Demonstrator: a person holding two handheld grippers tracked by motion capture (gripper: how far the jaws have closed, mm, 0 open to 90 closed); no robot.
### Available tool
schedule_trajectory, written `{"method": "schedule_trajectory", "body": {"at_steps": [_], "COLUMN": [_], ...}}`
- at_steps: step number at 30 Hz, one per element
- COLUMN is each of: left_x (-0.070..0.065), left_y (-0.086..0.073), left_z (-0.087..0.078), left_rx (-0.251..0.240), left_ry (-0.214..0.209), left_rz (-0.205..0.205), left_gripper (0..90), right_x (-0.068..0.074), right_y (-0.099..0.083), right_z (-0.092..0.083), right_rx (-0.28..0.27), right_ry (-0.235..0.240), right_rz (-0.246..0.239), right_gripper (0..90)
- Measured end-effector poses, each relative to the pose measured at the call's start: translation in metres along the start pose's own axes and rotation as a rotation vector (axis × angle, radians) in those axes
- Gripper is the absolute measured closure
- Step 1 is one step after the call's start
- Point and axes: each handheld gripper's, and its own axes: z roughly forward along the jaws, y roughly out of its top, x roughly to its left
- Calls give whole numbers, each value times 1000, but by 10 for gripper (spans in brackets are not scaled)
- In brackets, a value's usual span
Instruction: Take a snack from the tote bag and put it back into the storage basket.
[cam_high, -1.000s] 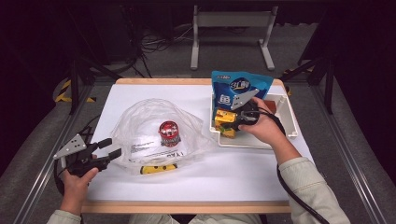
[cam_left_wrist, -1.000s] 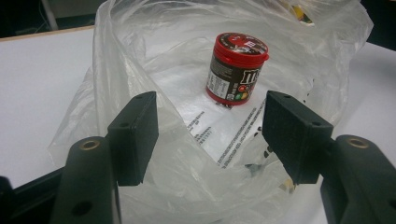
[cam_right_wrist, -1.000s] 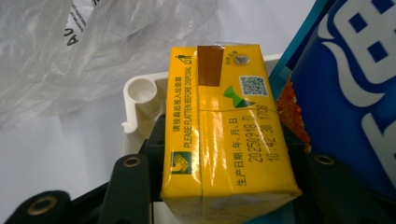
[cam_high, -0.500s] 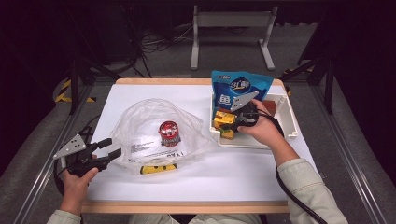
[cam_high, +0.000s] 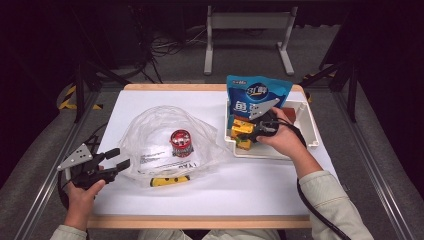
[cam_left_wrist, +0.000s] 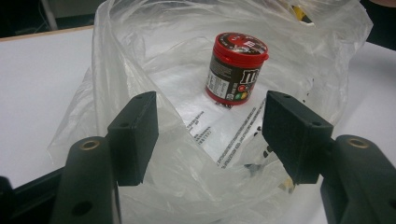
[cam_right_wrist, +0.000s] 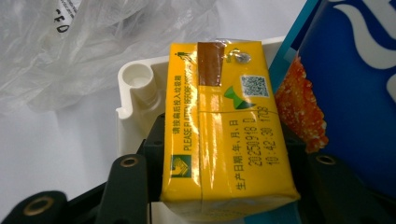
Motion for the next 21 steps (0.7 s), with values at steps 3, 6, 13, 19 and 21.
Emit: {"method": "schedule_trajectory", "body": {"at_steps": [3, 6, 13, 19, 21], "left_x": [0, 0, 0, 0, 0], "left_y": [0, 0, 0, 0, 0], "left_z": [0, 0, 0, 1, 1], "left_rx": [-1, 0, 3, 5, 5], "left_ry": [1, 0, 0, -3, -3], "left_rz": [1, 1, -2, 0, 0], "left_gripper": [368, 368, 368, 368, 368], "right_x": [0, 1, 5, 10, 13], "right_y": [-1, 0, 6, 12, 14], "right_z": [-3, -5, -12, -20, -22], "right_rx": [-18, -39, -55, -83, -85], "right_ry": [0, 0, -21, -30, -33], "right_rz": [20, 33, 12, 2, -10], "right_gripper": [496, 452, 409, 380, 380]}}
